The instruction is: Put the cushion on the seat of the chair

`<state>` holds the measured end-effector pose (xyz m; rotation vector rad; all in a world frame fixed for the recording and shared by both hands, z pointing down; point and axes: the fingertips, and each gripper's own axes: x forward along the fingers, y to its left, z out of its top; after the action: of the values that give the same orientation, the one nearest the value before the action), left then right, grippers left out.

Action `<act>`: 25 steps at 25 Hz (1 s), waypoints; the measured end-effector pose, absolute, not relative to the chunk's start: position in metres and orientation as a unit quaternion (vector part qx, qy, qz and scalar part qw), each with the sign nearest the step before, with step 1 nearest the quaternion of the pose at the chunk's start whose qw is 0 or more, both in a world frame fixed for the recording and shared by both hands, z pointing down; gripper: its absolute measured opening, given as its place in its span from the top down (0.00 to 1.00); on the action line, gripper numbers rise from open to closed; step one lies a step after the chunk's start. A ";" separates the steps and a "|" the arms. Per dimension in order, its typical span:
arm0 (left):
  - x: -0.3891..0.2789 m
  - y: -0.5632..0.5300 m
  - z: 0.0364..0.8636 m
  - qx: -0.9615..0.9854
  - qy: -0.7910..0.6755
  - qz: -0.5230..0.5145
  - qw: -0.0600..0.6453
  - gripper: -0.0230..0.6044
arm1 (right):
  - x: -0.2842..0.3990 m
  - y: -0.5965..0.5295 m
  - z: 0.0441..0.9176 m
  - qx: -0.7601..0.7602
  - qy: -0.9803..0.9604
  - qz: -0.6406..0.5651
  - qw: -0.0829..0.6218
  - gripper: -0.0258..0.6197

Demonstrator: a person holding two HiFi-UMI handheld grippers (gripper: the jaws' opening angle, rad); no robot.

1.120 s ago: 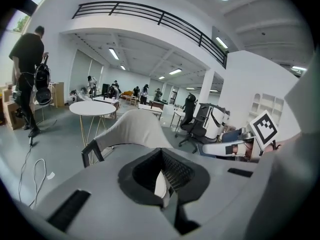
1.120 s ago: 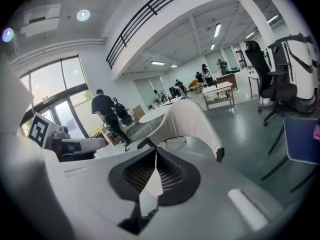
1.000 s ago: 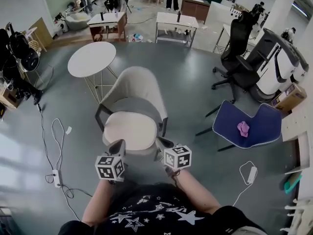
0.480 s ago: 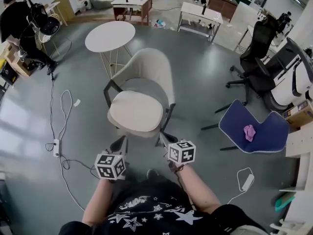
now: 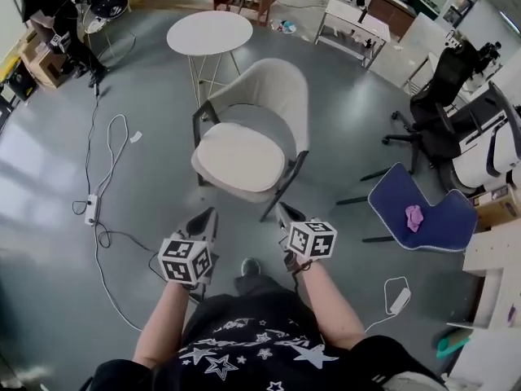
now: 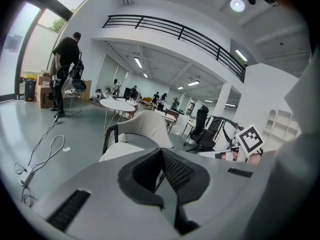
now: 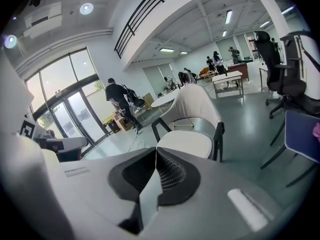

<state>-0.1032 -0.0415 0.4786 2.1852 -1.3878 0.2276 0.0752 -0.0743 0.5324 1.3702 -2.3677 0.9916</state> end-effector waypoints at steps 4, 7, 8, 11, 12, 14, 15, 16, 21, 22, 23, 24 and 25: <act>-0.121 0.002 0.479 0.809 -0.517 0.082 0.267 0.95 | 0.052 -0.041 0.521 0.464 -0.816 0.320 0.125 0.95; -0.133 0.036 0.478 0.807 -0.520 0.077 0.267 0.95 | 0.038 -0.013 0.511 0.460 -0.824 0.306 0.127 0.96; -0.138 0.047 0.476 0.807 -0.522 0.074 0.266 0.95 | 0.034 -0.004 0.506 0.460 -0.826 0.300 0.126 0.96; -0.153 0.074 0.467 0.808 -0.526 0.066 0.258 0.95 | 0.019 0.020 0.493 0.459 -0.834 0.280 0.126 0.96; -0.156 0.083 0.463 0.809 -0.525 0.065 0.254 0.95 | 0.015 0.029 0.488 0.458 -0.836 0.274 0.126 0.96; -0.161 0.102 0.456 0.814 -0.524 0.064 0.242 0.95 | 0.008 0.047 0.477 0.455 -0.842 0.261 0.123 0.96; -0.163 0.109 0.452 0.816 -0.524 0.063 0.236 0.95 | 0.006 0.056 0.472 0.454 -0.846 0.254 0.122 0.96; -0.165 0.117 0.450 0.818 -0.524 0.060 0.231 0.95 | 0.004 0.065 0.467 0.453 -0.848 0.246 0.122 0.96; -0.163 0.151 0.444 0.822 -0.519 0.044 0.230 0.95 | 0.014 0.108 0.464 0.461 -0.845 0.236 0.135 0.96; -0.160 0.157 0.446 0.824 -0.516 0.043 0.230 0.95 | 0.019 0.116 0.467 0.464 -0.842 0.237 0.139 0.96; -0.156 0.164 0.447 0.826 -0.513 0.042 0.231 0.95 | 0.024 0.124 0.471 0.467 -0.839 0.238 0.145 0.96; -0.154 0.169 0.448 0.827 -0.510 0.041 0.231 0.95 | 0.028 0.130 0.473 0.470 -0.837 0.239 0.150 0.96; -0.153 0.173 0.448 0.829 -0.509 0.040 0.230 0.95 | 0.031 0.134 0.475 0.472 -0.834 0.239 0.154 0.96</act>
<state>-0.1527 0.1727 0.4481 2.2798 -1.3990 0.1113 0.0315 0.1344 0.4745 1.3541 -2.3917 0.6839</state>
